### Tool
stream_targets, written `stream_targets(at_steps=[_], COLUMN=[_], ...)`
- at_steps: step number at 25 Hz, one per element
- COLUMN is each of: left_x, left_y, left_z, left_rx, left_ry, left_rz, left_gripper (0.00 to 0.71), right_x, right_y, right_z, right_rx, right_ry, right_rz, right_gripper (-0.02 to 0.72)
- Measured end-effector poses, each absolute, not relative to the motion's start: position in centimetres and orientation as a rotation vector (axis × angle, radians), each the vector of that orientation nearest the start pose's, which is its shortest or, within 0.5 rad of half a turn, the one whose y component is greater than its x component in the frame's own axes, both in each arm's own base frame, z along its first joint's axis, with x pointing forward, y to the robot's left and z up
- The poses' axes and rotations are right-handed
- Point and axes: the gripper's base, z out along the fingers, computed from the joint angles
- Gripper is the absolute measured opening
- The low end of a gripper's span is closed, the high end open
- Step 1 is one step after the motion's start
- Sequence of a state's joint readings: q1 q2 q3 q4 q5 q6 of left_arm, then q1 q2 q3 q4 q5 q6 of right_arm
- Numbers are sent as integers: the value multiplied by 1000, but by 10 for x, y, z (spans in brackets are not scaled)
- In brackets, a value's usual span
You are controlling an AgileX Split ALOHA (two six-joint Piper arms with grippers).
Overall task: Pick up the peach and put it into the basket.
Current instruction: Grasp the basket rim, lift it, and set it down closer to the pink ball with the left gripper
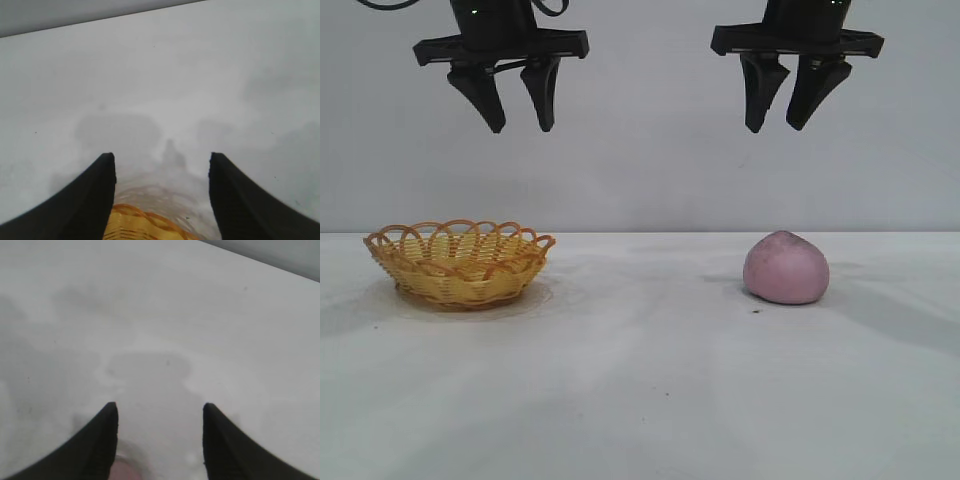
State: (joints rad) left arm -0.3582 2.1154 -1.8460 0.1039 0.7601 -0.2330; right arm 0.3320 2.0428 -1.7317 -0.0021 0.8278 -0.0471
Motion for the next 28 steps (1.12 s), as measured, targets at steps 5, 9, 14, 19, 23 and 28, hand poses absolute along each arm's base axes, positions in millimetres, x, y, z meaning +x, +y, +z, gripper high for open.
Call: stream_targets(at_steps=[5, 9, 14, 19, 23, 28], left_x=[455, 454, 454, 457, 459, 465], left_y=[-163, -162, -134, -78, -64, -65], left_z=[247, 246, 241, 233, 212, 178], left_rx=[223, 229, 333, 417, 489, 528], left_ry=[2501, 2522, 2623, 2741, 2815, 2882], left_rz=[-121, -107, -68, -86, -114, -132], left_gripper=[407, 407, 407, 407, 407, 407], right_x=[432, 432, 432, 432, 432, 430], right_y=[149, 149, 149, 149, 149, 149], right_z=[244, 244, 244, 243, 243, 243], right_rx=[-496, -496, -497, -497, -495, -497], right_ry=[2579, 2579, 2582, 2584, 2587, 2600], right_rz=[97, 97, 96, 96, 102, 101], right_gripper=[369, 369, 369, 369, 369, 369])
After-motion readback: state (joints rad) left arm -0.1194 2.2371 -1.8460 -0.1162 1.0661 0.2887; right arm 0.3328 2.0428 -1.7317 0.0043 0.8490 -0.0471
